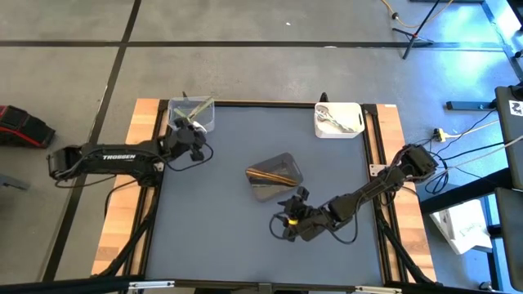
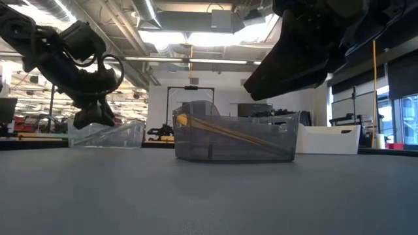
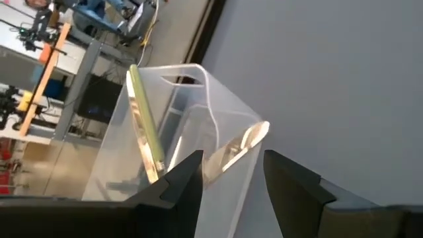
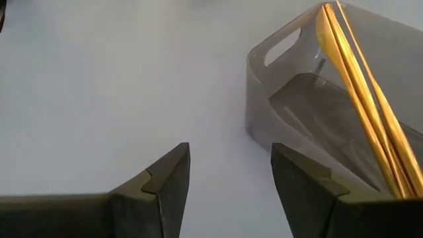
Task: Sort silverware by color (type)
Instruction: Adjust the green table knife in the transparent bin, then return to Home Position
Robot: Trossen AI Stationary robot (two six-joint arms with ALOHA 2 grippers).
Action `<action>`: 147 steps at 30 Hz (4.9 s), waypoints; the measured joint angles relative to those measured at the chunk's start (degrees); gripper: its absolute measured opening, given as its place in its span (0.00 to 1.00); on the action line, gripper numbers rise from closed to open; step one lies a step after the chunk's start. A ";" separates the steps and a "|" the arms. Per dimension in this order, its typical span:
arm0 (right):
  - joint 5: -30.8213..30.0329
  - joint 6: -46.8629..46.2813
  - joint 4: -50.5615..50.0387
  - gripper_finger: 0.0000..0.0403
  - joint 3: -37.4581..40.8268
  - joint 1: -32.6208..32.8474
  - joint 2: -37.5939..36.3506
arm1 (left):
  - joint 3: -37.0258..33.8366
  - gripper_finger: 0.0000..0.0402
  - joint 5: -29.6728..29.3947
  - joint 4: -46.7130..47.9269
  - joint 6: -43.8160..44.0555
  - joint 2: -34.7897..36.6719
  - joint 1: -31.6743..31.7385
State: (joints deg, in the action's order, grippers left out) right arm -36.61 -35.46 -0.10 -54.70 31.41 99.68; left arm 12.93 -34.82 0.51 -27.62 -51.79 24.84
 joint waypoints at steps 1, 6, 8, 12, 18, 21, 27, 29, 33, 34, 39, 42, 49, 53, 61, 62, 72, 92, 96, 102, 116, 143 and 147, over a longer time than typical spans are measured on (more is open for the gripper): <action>0.12 0.05 0.01 0.49 0.00 -0.06 0.00 | 0.00 0.38 0.97 -0.47 -0.02 0.00 0.50; 0.18 1.01 0.03 0.49 0.00 -0.45 0.00 | 0.00 0.38 5.89 -3.51 -2.83 -2.40 3.41; 0.18 1.13 0.06 0.49 0.02 -0.45 0.00 | 0.02 0.38 5.89 -4.51 -3.01 -4.39 4.69; 0.16 1.34 0.07 0.49 0.02 -0.43 0.00 | 0.02 0.38 5.85 -8.86 -4.47 -8.39 6.27; -1.63 1.49 0.05 0.49 0.02 -0.43 0.00 | 0.02 0.29 5.21 -12.10 -4.52 -11.19 6.43; -1.40 1.49 0.05 0.49 0.02 -0.43 0.00 | 0.02 0.19 3.58 -11.72 -4.26 -11.22 6.27; -1.38 1.48 0.04 0.49 0.02 -0.32 0.00 | 0.24 0.02 -1.36 -12.85 -5.85 -10.93 4.70; -1.37 1.48 0.03 0.49 0.02 -0.32 0.00 | 0.17 0.02 -2.03 -12.75 -5.82 -10.36 4.24; -1.43 1.37 0.05 0.49 0.02 -0.32 0.00 | 0.09 0.03 -3.64 -14.19 -4.70 -8.53 4.01; -1.43 1.34 0.05 0.49 0.02 -0.32 0.00 | 0.07 0.02 -3.72 -14.78 -4.66 -8.08 4.26; -1.48 1.27 0.21 0.49 0.02 -0.32 0.00 | 0.87 0.02 -2.23 -17.99 -4.69 -7.34 7.45; -1.49 1.27 0.29 0.49 0.02 -0.32 0.00 | 2.55 0.01 0.81 -18.08 -4.65 -7.51 10.98; -1.48 1.26 0.36 0.49 0.02 -0.32 0.00 | 5.15 0.01 10.94 -18.92 -4.21 -9.05 20.01; -1.48 1.25 0.36 0.49 0.02 -0.32 0.00 | 5.20 0.03 18.45 -20.82 -2.69 -10.69 23.72; -1.41 1.25 0.46 0.49 0.02 -0.32 0.00 | 5.14 0.17 22.46 -22.98 1.41 -14.68 26.30; -1.41 1.25 0.46 0.49 0.02 -0.32 0.00 | 5.14 0.20 22.27 -23.23 2.06 -14.82 26.44; -1.39 1.25 0.40 0.49 0.02 -0.32 0.00 | 5.14 0.36 18.16 -20.17 8.68 -7.15 22.36; -0.82 7.63 4.14 0.49 0.00 -1.98 -0.43 | 3.23 0.29 49.50 -10.48 25.99 10.63 -13.35; -0.79 12.31 4.74 0.48 0.00 -2.64 -2.24 | -1.14 0.24 41.36 -13.89 26.42 10.51 -24.48; 7.34 22.40 7.41 0.31 0.00 -6.80 -3.78 | -3.70 0.13 38.57 -18.17 26.84 12.74 -32.02; 32.26 33.08 12.07 0.03 0.00 -19.98 -4.07 | -8.63 0.00 41.34 -10.84 26.12 30.80 -26.33; 35.68 23.83 46.83 0.03 52.26 -33.89 -48.36 | -12.44 0.02 41.33 -10.69 27.45 40.65 -23.30; 35.60 23.67 43.16 0.03 54.29 -35.11 -53.68 | -12.50 0.02 38.99 -10.11 27.58 40.63 -23.30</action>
State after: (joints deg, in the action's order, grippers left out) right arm -1.01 -11.79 43.06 -0.40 -3.70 46.00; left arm 0.43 4.17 -9.60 -0.04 -11.16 1.54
